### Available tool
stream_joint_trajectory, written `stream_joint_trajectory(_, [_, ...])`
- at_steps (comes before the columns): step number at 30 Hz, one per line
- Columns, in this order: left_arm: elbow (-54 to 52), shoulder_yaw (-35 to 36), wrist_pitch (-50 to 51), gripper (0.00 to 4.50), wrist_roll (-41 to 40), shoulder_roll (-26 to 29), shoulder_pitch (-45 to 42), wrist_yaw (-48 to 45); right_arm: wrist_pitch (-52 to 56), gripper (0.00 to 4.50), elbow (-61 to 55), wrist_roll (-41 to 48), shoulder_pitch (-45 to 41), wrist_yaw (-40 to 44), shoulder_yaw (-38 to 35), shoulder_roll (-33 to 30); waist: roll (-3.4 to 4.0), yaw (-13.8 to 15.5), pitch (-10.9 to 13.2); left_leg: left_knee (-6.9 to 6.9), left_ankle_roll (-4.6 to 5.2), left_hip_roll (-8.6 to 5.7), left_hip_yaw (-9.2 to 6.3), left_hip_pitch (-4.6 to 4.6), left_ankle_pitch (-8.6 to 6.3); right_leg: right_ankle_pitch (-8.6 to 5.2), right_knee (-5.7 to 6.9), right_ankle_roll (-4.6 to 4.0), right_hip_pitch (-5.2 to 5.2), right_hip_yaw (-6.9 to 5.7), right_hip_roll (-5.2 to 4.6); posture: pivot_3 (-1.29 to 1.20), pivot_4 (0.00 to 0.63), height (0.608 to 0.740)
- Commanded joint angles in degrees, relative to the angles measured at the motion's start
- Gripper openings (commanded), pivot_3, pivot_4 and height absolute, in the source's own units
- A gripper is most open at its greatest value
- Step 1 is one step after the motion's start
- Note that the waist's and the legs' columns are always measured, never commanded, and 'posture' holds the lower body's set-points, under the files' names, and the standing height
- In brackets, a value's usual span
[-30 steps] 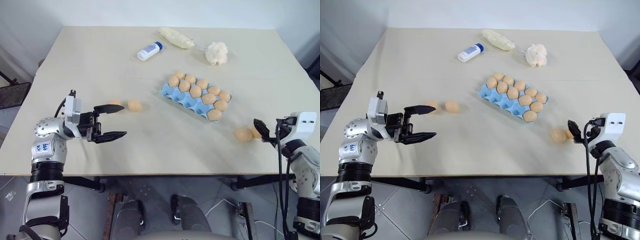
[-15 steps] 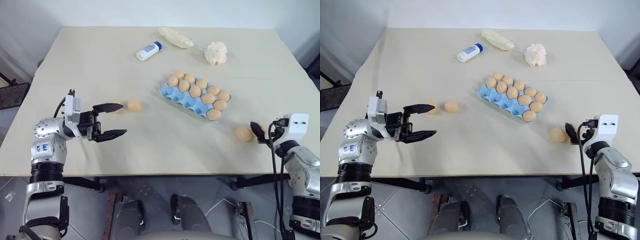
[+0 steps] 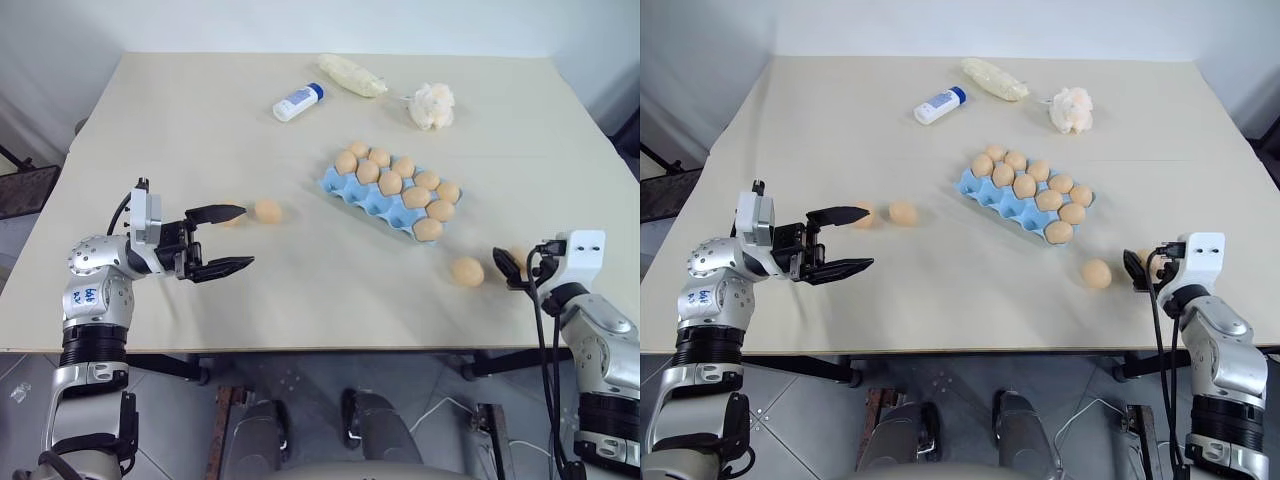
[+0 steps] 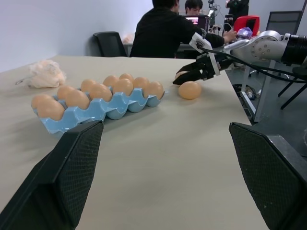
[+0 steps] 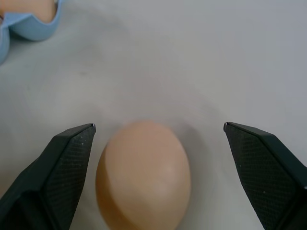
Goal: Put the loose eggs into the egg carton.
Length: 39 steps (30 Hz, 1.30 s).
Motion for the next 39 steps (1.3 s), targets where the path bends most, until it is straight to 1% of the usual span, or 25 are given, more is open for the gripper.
stream_joint_trajectory(1, [-1.52, 0.80, -0.90, 4.50, -0.57, -0.15, -0.52, 0.36, 0.51, 3.84, -1.77, -0.20, 0.61, -0.41, -0.32, -0.19, 0.00, 0.01, 0.00, 0.00, 0.00, 0.00, 0.00, 0.00, 0.00, 0.00, 0.00, 0.00, 0.00, 0.00, 0.00, 0.00, 0.150, 0.740])
stream_joint_trajectory(2, [-1.49, 0.79, -0.97, 4.50, -0.54, -0.15, -0.55, 0.44, 0.48, 3.59, -1.86, -0.26, 0.67, -0.54, -0.39, -0.06, 0.00, -0.01, 0.00, 0.00, 0.00, -0.01, 0.00, 0.00, 0.00, 0.00, 0.00, 0.00, 0.00, 0.00, 0.00, 0.00, 0.150, 0.740])
stream_joint_trajectory(7, [-1.18, 0.95, -1.24, 4.50, -0.54, -0.09, -0.66, 0.57, 0.49, 1.88, -3.00, -0.18, 1.01, -0.77, -0.77, 0.01, 0.00, -0.01, 0.00, 0.00, 0.00, 0.00, 0.00, 0.00, 0.00, 0.00, 0.01, 0.00, 0.00, 0.00, 0.01, 0.00, 0.150, 0.740])
stream_joint_trajectory(8, [-1.16, 1.00, -1.26, 4.50, -0.61, -0.04, -0.67, 0.51, 0.55, 1.70, -3.94, -0.03, 0.79, -0.84, -1.03, -0.29, 0.00, -0.01, 0.00, 0.00, 0.00, 0.00, 0.00, 0.00, 0.00, 0.00, 0.00, 0.00, 0.00, 0.00, 0.01, 0.00, 0.150, 0.740])
stream_joint_trajectory(9, [-1.14, 1.08, -1.25, 4.50, -0.73, 0.02, -0.67, 0.42, 0.72, 1.64, -5.18, 0.06, 0.13, -0.87, -1.06, -0.77, 0.02, -0.03, 0.01, -0.01, 0.00, 0.00, 0.00, 0.00, 0.00, 0.00, 0.00, 0.00, 0.00, 0.00, 0.00, 0.00, 0.150, 0.740])
stream_joint_trajectory(12, [-1.09, 1.19, -1.26, 4.50, -1.02, 0.19, -0.60, -0.07, 2.67, 1.63, -8.78, 1.07, -2.91, -1.17, -0.93, -1.47, 0.10, -0.25, 0.06, 0.00, 0.00, 0.00, 0.04, 0.00, 0.00, 0.01, 0.00, 0.01, -0.02, 0.06, 0.00, 0.00, 0.150, 0.740])
stream_joint_trajectory(15, [-1.12, 1.33, -1.19, 4.50, -1.26, 0.31, -0.56, -0.57, 6.44, 1.63, -12.45, 2.55, -8.52, -1.82, 0.64, -1.03, 0.13, -0.50, 0.08, 0.02, -0.01, 0.02, 0.04, 0.01, 0.01, 0.01, 0.05, 0.01, -0.04, 0.07, 0.01, 0.00, 0.150, 0.740])
stream_joint_trajectory(18, [-1.02, 1.42, -1.37, 4.50, -1.19, 0.38, -0.53, -0.96, 8.58, 1.63, -14.35, 1.86, -14.41, -3.12, 4.60, 1.13, 0.13, -0.58, 0.08, 0.00, -0.03, 0.05, 0.00, 0.01, 0.02, -0.01, 0.05, -0.02, -0.04, 0.03, 0.03, 0.00, 0.150, 0.740])
stream_joint_trajectory(22, [-1.46, 1.54, -1.46, 4.50, -1.25, 0.22, -0.28, -0.88, 9.34, 1.63, -14.02, 0.13, -19.03, -4.09, 10.29, 4.46, 0.13, -0.37, 0.08, -0.06, -0.05, 0.05, -0.03, -0.03, 0.01, -0.03, 0.02, -0.07, -0.07, -0.01, 0.02, 0.00, 0.150, 0.740])
stream_joint_trajectory(27, [-2.56, 2.16, -1.56, 4.50, -1.48, 0.19, 0.81, -0.32, 8.17, 1.63, -11.47, -3.37, -20.93, -3.77, 17.02, 7.01, 0.13, -0.11, 0.08, -0.04, 0.00, 0.01, 0.02, -0.14, -0.04, -0.03, -0.02, -0.06, -0.14, -0.02, 0.00, 0.00, 0.150, 0.740])
stream_joint_trajectory(34, [-4.88, 2.99, -1.24, 4.50, -1.87, 0.20, 3.03, 0.60, 8.46, 1.63, -10.14, -4.88, -20.92, -2.20, 20.86, 8.45, 0.13, -0.09, 0.08, -0.01, 0.04, 0.01, 0.02, -0.14, -0.06, -0.02, -0.02, -0.05, -0.13, -0.03, -0.03, 0.00, 0.150, 0.740])
stream_joint_trajectory(36, [-5.29, 3.17, -1.19, 4.50, -1.99, 0.19, 3.38, 0.93, 9.11, 2.39, -9.93, -5.24, -20.87, -1.74, 21.46, 8.48, 0.13, -0.11, 0.08, -0.02, 0.02, 0.02, 0.01, -0.13, -0.05, -0.02, 0.00, -0.05, -0.13, -0.03, -0.02, 0.00, 0.150, 0.740])
stream_joint_trajectory(37, [-5.60, 3.25, -1.15, 4.50, -2.07, 0.21, 3.67, 1.07, 9.16, 2.64, -9.92, -5.38, -20.92, -1.59, 21.68, 8.58, 0.13, -0.12, 0.08, -0.02, 0.02, 0.03, 0.01, -0.13, -0.05, -0.02, 0.01, -0.05, -0.13, -0.03, -0.02, 0.00, 0.150, 0.740])
stream_joint_trajectory(39, [-5.99, 3.30, -1.06, 4.50, -2.17, 0.26, 4.02, 1.24, 9.08, 3.35, -9.94, -5.58, -21.01, -1.40, 21.80, 8.75, 0.13, -0.26, 0.08, -0.03, 0.01, 0.03, 0.01, -0.13, -0.04, -0.03, 0.01, -0.05, -0.14, -0.03, -0.03, 0.00, 0.150, 0.740])
